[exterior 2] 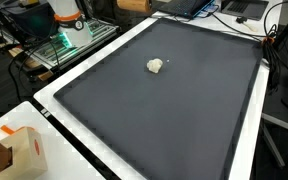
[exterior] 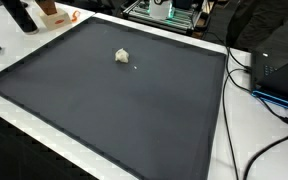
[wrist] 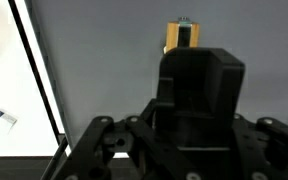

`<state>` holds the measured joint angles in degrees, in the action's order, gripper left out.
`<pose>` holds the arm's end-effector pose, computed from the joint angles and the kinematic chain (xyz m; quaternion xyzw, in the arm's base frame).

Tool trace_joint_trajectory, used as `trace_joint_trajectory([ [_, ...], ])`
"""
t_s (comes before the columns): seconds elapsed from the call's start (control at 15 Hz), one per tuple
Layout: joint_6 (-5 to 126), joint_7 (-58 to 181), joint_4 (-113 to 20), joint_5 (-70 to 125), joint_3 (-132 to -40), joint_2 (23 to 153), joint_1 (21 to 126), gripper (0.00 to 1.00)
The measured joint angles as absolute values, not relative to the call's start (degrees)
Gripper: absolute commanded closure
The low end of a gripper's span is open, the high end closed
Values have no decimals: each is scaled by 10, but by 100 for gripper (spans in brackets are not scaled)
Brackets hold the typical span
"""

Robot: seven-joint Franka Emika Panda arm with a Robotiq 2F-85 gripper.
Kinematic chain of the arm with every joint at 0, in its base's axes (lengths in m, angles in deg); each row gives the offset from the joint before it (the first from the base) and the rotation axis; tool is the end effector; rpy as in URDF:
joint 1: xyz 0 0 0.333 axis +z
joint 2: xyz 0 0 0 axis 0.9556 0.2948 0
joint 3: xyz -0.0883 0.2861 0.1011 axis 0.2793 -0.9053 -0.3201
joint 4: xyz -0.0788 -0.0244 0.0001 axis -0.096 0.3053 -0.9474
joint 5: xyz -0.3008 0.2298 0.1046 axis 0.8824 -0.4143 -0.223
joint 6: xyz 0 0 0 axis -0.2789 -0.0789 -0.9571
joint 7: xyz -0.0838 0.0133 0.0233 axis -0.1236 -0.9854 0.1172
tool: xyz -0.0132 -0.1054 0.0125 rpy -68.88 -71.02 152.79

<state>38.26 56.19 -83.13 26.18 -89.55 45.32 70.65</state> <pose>0.4315 -0.0214 0.5538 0.9967 -0.0130 0.0794 0.0141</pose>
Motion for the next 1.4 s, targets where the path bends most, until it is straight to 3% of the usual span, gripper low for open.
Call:
trace_joint_trajectory([
  [0.8, 383, 562, -831, 262, -896, 453, 707, 51],
  [0.87, 383, 562, -831, 262, -896, 453, 707, 76],
  [1.4, 412, 544, -839, 198, -848, 511, 705, 76],
])
